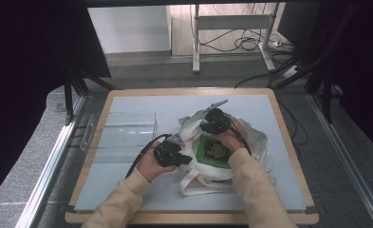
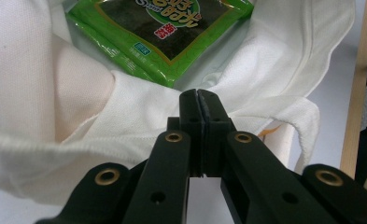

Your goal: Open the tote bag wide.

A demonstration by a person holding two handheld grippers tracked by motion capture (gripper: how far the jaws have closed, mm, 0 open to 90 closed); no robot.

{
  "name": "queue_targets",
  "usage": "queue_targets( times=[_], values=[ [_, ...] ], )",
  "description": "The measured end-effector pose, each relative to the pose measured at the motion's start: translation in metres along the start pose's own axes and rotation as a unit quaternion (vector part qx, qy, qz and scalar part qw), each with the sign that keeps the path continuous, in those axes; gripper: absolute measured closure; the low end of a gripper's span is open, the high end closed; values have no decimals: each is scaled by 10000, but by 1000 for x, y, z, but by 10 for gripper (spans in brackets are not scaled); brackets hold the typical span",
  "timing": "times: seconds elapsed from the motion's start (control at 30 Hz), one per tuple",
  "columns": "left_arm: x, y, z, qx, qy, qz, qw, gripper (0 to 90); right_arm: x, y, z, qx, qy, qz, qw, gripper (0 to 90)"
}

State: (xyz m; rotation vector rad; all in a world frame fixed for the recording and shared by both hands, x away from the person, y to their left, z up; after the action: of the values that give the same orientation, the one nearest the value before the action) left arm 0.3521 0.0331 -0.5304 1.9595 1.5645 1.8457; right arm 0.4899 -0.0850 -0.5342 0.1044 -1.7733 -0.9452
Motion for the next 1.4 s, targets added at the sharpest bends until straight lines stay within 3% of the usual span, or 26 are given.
queue_targets(
  times=[0.17, 0.4, 0.73, 1.1, 1.4],
  values=[
    [0, 0, 1, -13, -7, 5, 10000, 899, 15, 0, 6, 39, 41, -71, 10000, 892],
    [0, 0, 1, -34, 26, 26, 10000, 900, 52, -2, 17, 100, 67, -180, 9998, 892],
    [0, 0, 1, 38, -13, -30, 10000, 900, 95, -30, 32, 87, 24, -106, 9999, 891],
    [-1, -1, 1, 64, -27, -24, 10000, 900, 116, -64, 40, 108, -24, 138, 9998, 891],
    [-1, -2, 2, 81, -26, -17, 10000, 900, 122, -86, 33, -9, -175, 430, 9989, 891]
  ],
)
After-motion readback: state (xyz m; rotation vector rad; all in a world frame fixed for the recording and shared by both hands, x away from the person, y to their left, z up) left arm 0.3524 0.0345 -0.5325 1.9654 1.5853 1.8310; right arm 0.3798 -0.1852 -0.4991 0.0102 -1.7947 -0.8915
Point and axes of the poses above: each handheld gripper's, and its own axes: x roughly backward along the jaws, y roughly out of its top, z roughly to its left, the point moved 7 cm from there along -x, roughly forward along the jaws, and after that the axes turned 11 degrees about x, right-handed, at the moved point
